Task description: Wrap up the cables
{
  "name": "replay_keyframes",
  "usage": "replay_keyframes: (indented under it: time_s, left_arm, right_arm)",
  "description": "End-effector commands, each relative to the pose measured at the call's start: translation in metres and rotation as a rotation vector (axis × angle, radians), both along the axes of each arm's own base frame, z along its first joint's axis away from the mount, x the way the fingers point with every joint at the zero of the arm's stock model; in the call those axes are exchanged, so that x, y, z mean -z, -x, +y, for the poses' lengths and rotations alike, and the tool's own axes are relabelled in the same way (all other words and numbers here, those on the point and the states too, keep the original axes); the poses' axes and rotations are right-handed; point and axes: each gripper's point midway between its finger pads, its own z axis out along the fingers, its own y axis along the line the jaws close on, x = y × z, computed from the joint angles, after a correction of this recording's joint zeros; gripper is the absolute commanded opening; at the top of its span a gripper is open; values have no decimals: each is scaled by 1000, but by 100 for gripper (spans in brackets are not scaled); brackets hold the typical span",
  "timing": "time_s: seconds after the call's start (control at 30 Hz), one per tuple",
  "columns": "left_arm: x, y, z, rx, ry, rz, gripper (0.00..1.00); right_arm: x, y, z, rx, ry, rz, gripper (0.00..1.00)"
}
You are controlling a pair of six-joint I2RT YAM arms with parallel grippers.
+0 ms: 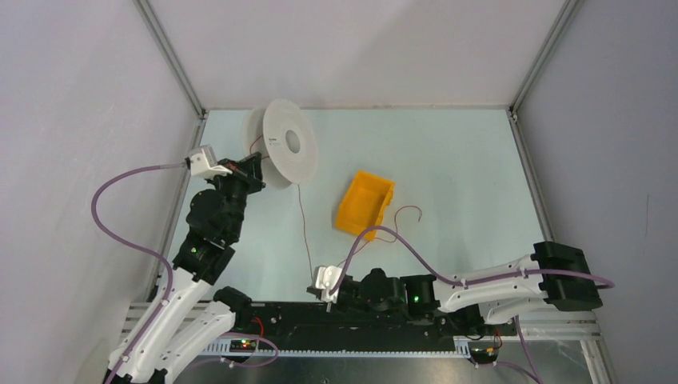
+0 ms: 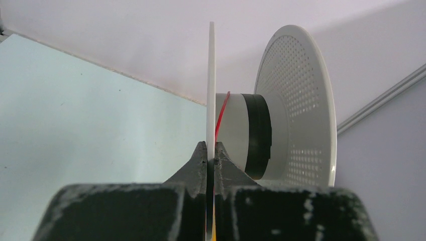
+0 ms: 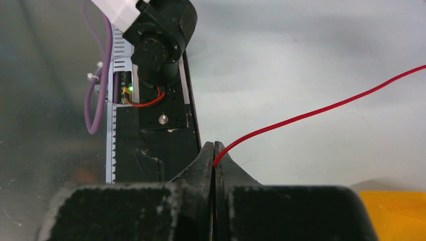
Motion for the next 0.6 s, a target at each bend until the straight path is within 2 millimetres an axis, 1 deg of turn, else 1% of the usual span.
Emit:
replay_keyframes:
  time_s: [0.0,0.07,0.13,0.23,0.3,0.37,0.4,0.43,0.47,0.5,0.57]
  left_arm:
    - [-46,6,9,-11,104,-123,0]
    - [-50,7,11,2,131,-128,0]
    - [-54,8,15,-7,143,-134,0]
    - [-56,8,15,-4,159,-137,0]
    - [-56,7,11,20,169,-133,0]
    - [-53,4,-4,91,134,-119,0]
    - [-51,2,-8,107,96,-115,0]
    - [-46,0,-15,136,69,-103,0]
    - [-42,-1,-17,144,33,-97,0]
    - [-35,-1,-21,160,9,-79,0]
    - [-26,1,-25,175,-91,-56,0]
  right_arm:
    - [16,-6,-2,74,54,-1,0]
    - [28,-5,0,77,60,12,0]
    - [32,0,2,63,57,33,0]
    - [30,8,7,30,42,41,0]
    - [24,6,10,38,38,27,0]
    - [14,0,12,60,32,-3,0]
    - [4,-4,14,68,29,-24,0]
    - [-1,-7,14,80,29,-34,0]
    - [-13,-11,14,86,24,-53,0]
    - [-19,-13,14,91,24,-61,0]
    - [-43,-21,12,98,3,-84,0]
